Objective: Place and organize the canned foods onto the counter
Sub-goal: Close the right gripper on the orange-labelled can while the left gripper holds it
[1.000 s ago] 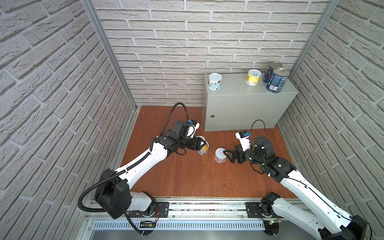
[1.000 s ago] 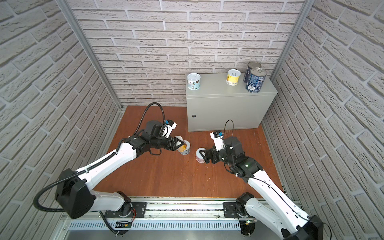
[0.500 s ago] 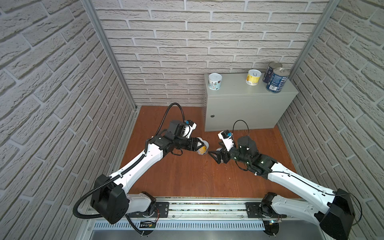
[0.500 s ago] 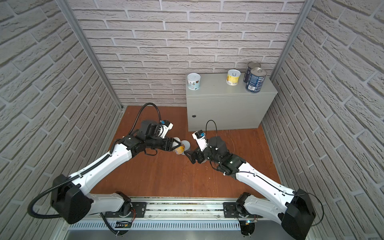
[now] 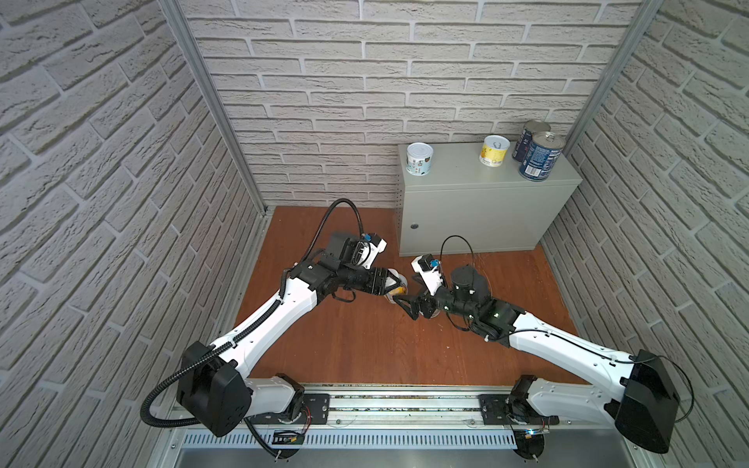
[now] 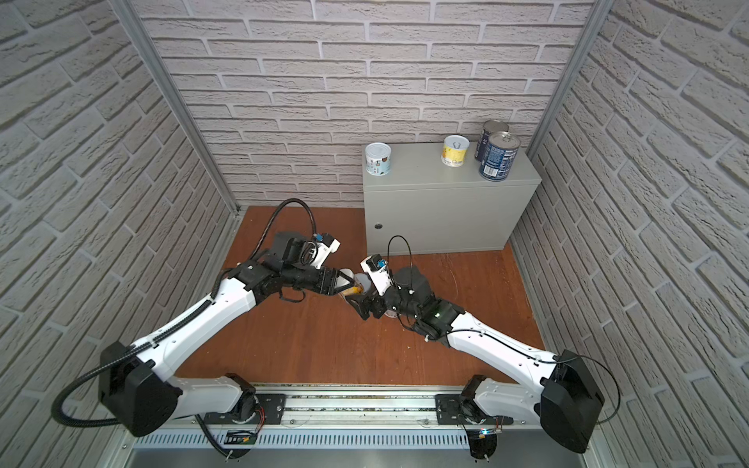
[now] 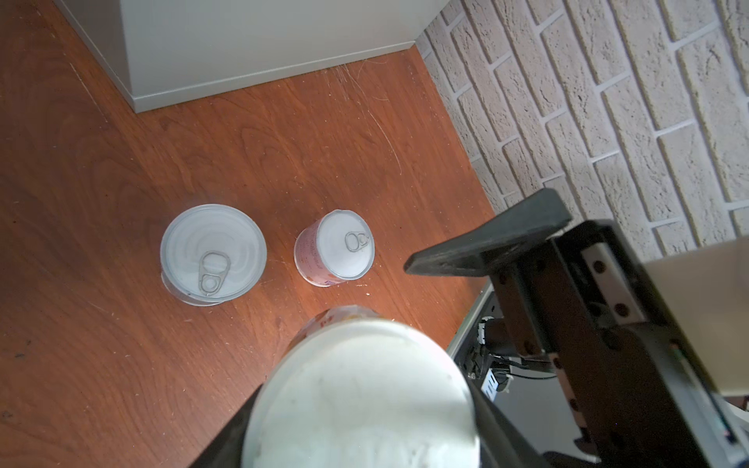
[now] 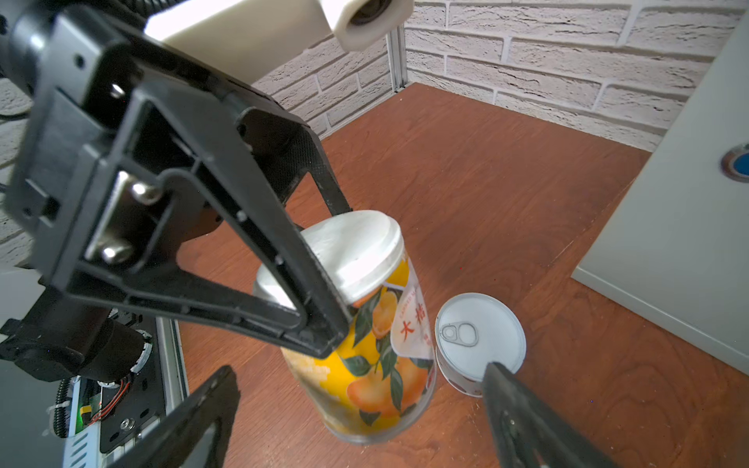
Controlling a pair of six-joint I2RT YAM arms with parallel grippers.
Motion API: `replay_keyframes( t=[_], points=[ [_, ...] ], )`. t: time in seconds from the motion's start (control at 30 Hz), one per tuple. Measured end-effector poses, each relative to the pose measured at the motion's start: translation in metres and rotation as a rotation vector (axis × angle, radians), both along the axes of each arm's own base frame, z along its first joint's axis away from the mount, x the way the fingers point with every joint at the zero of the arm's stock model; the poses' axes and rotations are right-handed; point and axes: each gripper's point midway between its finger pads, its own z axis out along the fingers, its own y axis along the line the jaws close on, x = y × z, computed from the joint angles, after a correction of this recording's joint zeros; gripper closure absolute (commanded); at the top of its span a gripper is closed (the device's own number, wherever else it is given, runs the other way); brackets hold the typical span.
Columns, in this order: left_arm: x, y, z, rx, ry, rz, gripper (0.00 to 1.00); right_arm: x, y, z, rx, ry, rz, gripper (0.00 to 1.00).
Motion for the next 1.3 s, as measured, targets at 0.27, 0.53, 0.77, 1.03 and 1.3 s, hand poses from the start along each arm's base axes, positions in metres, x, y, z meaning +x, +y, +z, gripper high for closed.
replay_keyframes(
  t=[0.27,0.53,0.77,1.03,1.3],
  points=[
    [-0.006,-0.004,0.003,-0.023,0.025,-0.033,0.51,-0.001,0.009,-0.009,-0.01,0.012,0.022,0.06],
    [-0.009,-0.006,0.003,-0.035,0.04,-0.051,0.5,0.001,0.012,-0.002,-0.005,-0.01,0.026,0.13],
    [-0.01,-0.007,0.004,-0.042,0.046,-0.058,0.5,0.002,0.013,0.0,-0.006,-0.013,0.029,0.15],
    [-0.013,-0.009,0.006,-0.056,0.052,-0.073,0.51,0.005,0.017,0.003,-0.01,-0.02,0.026,0.14],
    [-0.012,-0.007,0.008,-0.061,0.048,-0.069,0.51,0.006,0.018,0.001,-0.033,-0.032,0.022,0.15]
  ],
)
